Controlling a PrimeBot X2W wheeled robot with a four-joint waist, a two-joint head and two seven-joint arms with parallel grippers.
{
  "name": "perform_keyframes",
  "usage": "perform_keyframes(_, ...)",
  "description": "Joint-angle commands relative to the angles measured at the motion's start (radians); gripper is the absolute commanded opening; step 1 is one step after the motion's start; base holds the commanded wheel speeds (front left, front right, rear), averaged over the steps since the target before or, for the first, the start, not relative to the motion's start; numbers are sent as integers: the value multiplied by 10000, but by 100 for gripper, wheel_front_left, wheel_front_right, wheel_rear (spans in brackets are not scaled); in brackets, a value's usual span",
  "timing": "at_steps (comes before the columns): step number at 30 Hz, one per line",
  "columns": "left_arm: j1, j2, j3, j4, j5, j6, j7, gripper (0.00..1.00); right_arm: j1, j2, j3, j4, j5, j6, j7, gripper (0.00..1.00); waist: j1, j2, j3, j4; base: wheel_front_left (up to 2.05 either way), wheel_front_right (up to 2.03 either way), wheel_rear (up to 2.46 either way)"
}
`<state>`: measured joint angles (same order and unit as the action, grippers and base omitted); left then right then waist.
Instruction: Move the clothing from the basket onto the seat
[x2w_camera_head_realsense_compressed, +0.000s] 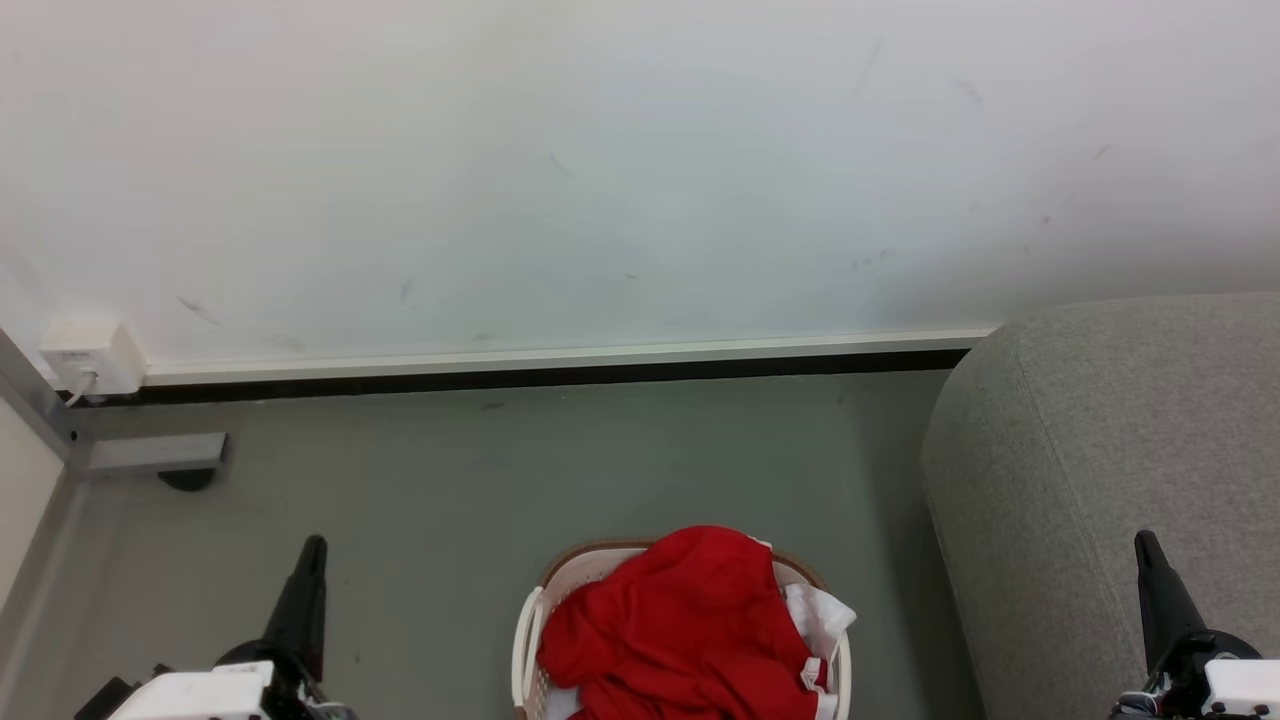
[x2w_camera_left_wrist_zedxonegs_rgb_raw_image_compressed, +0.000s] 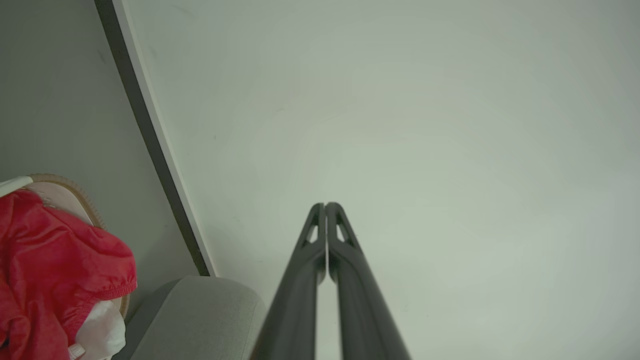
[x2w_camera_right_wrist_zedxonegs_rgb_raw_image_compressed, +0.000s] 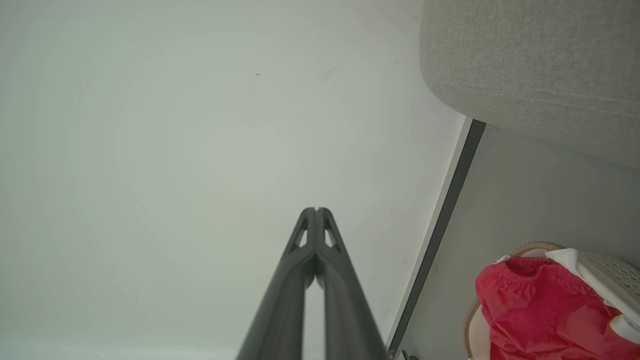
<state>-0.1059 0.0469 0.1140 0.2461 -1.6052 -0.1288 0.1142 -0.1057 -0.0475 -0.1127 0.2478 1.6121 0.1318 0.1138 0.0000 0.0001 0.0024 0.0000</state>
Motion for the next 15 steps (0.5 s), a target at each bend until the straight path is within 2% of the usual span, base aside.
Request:
perform_keyframes(1,-95,72,14,-30,-141,-41,31,0,-113,-62,-35,-46,8,-24,37,0,0,-1,0,0,0,0,0)
perform_keyframes(15,-95,72,14,-30,-141,-41,31,0,-113,-62,-35,-46,8,-24,39,0,0,-1,0,0,0,0,0)
